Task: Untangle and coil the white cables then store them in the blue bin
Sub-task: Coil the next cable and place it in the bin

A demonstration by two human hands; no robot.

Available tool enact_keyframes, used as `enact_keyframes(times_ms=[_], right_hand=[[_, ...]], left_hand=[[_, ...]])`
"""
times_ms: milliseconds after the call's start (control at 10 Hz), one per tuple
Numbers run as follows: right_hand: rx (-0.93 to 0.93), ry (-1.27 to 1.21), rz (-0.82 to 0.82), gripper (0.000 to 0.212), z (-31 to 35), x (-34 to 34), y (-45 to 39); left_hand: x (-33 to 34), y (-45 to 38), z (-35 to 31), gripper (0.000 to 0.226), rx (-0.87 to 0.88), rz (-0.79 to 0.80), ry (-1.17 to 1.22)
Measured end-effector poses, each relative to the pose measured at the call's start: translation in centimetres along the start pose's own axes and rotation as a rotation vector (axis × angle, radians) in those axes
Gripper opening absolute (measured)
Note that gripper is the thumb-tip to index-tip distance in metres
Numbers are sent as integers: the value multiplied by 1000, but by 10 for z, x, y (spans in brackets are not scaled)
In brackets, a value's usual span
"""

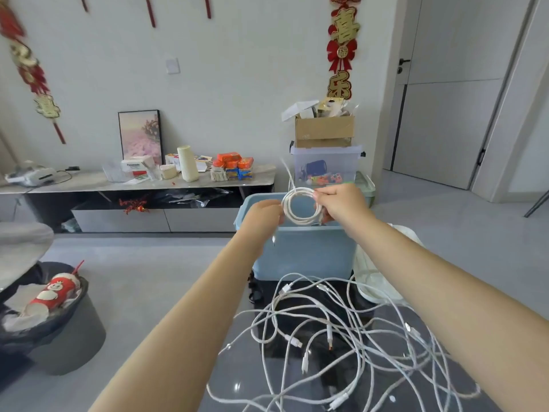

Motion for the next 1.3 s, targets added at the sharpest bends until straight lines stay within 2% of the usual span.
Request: enact_keyframes(times_ms=[100, 200, 300, 400, 500, 600, 700, 800, 900, 1000, 1100, 1200, 1300], right_hand=[[56, -42, -53, 16, 15, 1, -33], [50, 0, -89, 19, 27, 5, -61], [18, 205, -64, 19, 25, 24, -81], [101, 392, -27, 17, -3, 48, -102], [220, 569, 72, 15, -32, 67, -111], [312, 741, 193, 35, -42, 78, -113], [401, 837, 344, 43, -48, 88, -110], [431, 826, 369, 45, -60, 85, -114], [386, 835, 275, 42, -63, 67, -123], [350, 710, 218, 38, -63, 62, -137], [409, 640, 326, 34, -68, 73, -126], [248, 995, 322, 22, -62, 75, -115], [174, 1063, 361, 25, -57, 79, -107]], left_hand=[[4, -35, -10, 26, 48, -12, -98], [13, -65, -20, 18, 71, -45, -178], [24, -87, 1, 27, -14, 4, -260], [31, -96, 35, 29, -166, 38, -300], [34, -108, 50, 28, -106, 183, -534], [31, -111, 48, 22, -66, 228, -707], [19, -111, 36, 27, 84, 108, -946], [11, -114, 26, 25, 199, 31, -1307], [14, -118, 42, 14, 50, 232, -1261], [26, -117, 60, 33, -80, 445, -1203], [29, -118, 64, 42, -83, 508, -1222], [26, -118, 68, 43, -101, 541, -1203], [27, -124, 71, 41, -67, 522, -1193]])
Point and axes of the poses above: each hand's wrist, its own y-axis away from the middle knuckle, its own x-axis out of the palm, z = x × y, the point moved 8 cm from there along -y, towards the middle knuckle, and after that the axes turned 10 degrees about x, right-handed, at the moved point
